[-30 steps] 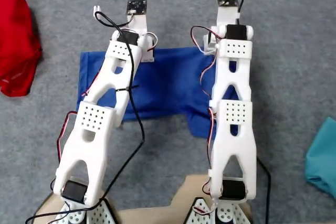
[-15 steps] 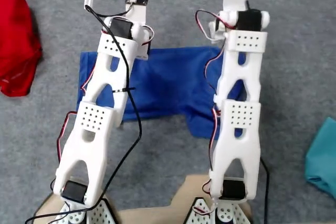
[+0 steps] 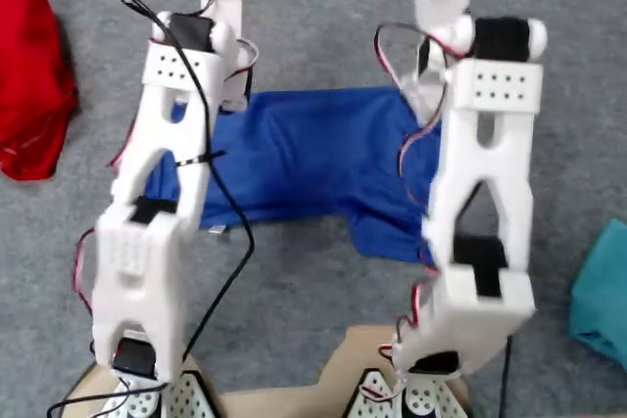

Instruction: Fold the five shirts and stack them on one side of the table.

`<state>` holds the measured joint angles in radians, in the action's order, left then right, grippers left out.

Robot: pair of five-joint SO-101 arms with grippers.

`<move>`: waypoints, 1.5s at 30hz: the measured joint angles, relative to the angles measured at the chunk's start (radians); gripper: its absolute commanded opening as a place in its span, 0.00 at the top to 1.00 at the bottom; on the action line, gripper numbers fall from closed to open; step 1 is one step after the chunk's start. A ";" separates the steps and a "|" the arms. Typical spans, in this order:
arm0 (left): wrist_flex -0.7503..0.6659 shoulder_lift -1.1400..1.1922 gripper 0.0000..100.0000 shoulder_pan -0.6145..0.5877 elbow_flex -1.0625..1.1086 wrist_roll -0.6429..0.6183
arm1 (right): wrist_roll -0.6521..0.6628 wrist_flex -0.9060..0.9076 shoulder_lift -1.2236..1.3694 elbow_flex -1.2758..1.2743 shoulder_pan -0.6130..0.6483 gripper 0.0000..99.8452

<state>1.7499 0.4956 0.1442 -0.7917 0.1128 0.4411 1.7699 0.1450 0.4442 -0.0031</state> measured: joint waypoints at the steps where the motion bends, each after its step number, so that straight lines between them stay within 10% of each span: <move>1: 0.000 -0.083 0.98 0.000 0.101 0.015 | 0.031 -0.003 -0.038 -0.075 0.000 0.99; 15: -0.103 -0.898 0.98 -0.121 1.140 0.147 | 0.141 -0.224 -0.095 -0.483 0.063 0.85; 45: -0.178 -0.956 0.98 -0.196 1.232 0.232 | 0.037 -0.338 0.213 -0.462 0.114 0.86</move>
<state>1.5719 -0.4603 -0.0522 0.4404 0.3445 0.4780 1.4323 0.3583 -0.0176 0.1105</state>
